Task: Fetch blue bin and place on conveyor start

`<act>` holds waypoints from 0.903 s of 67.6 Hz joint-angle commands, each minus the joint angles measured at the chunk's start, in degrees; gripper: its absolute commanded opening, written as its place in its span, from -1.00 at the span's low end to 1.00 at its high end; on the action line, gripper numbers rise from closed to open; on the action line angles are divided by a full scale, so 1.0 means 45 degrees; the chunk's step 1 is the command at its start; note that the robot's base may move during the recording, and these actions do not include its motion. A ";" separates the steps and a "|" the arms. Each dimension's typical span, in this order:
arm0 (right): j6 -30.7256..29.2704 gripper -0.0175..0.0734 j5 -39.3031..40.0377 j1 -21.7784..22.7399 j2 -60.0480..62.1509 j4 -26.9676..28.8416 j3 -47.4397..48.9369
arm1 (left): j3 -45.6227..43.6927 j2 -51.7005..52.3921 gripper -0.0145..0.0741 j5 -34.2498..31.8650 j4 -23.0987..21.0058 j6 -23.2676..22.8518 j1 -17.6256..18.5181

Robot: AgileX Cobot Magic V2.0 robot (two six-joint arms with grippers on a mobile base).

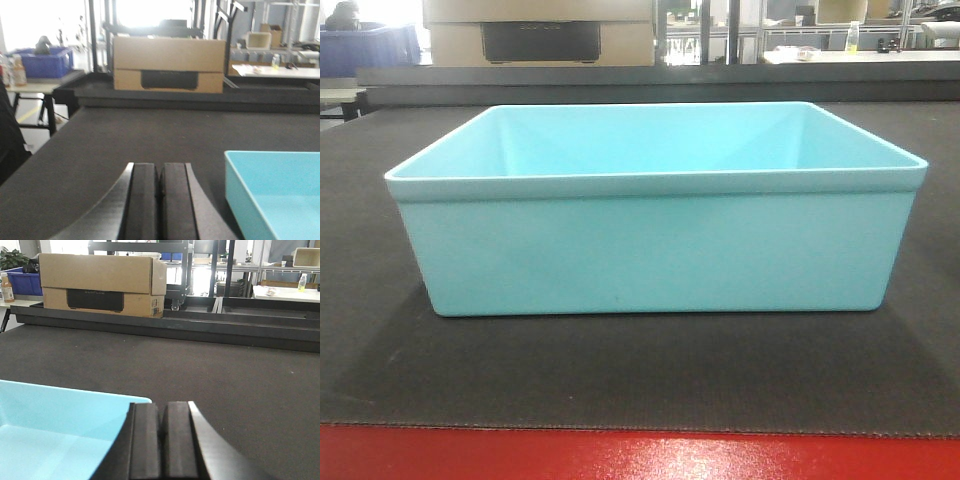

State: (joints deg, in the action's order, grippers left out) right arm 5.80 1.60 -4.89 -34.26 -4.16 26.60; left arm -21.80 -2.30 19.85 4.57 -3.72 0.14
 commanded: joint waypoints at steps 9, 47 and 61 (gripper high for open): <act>-0.0069 -0.97 0.0331 0.0033 0.0064 -0.0098 -0.0040 | 0.3219 0.0511 -0.92 -0.2693 -0.0298 0.0403 -0.1087; -0.0069 -0.97 0.0419 0.0033 0.0064 -0.0098 -0.0040 | 0.4844 0.0511 -0.92 -0.3948 -0.0350 0.0403 -0.1236; -0.0069 -0.97 0.0419 0.0033 0.0064 -0.0098 -0.0040 | 0.4844 0.0511 -0.92 -0.3948 -0.0350 0.0403 -0.1236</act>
State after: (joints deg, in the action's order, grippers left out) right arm 5.68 2.03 -4.89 -34.26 -4.16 26.60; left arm 0.13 -0.32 3.62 3.28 -2.10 -5.23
